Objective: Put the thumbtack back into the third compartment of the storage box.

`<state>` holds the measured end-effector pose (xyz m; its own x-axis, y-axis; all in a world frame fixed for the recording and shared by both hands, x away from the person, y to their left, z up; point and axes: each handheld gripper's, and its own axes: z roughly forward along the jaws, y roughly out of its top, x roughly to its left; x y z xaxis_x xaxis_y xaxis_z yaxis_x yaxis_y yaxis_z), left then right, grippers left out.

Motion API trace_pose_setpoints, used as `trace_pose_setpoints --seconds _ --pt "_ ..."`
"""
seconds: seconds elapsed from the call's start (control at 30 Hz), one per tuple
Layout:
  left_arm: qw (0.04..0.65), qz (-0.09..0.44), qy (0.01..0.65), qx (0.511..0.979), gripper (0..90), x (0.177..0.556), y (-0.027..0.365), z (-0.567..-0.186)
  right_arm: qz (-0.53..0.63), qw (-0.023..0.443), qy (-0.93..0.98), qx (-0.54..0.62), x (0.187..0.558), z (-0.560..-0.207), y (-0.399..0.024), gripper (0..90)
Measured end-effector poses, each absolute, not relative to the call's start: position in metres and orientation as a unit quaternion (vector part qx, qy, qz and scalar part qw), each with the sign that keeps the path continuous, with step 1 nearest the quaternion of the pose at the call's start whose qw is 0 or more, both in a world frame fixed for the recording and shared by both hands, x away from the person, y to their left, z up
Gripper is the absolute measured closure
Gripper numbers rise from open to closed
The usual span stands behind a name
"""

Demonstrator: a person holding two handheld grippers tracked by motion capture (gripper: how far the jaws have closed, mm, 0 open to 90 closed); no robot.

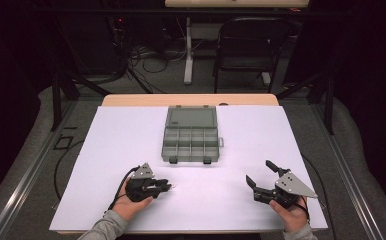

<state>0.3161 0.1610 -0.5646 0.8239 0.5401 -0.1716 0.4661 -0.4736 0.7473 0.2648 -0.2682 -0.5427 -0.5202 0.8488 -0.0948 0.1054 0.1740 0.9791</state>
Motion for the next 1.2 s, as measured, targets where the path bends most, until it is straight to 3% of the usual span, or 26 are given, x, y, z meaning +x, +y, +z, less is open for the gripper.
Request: trace_pose_setpoints --seconds 0.7,1.2 --pt "0.398 0.050 0.274 0.874 84.1 0.306 0.155 -0.565 0.538 0.344 0.687 0.347 0.265 -0.544 -0.269 15.4" --pt "0.394 0.047 0.282 0.873 85.3 0.305 0.154 -0.563 0.535 0.341 0.692 0.344 0.266 -0.544 -0.269 15.3"
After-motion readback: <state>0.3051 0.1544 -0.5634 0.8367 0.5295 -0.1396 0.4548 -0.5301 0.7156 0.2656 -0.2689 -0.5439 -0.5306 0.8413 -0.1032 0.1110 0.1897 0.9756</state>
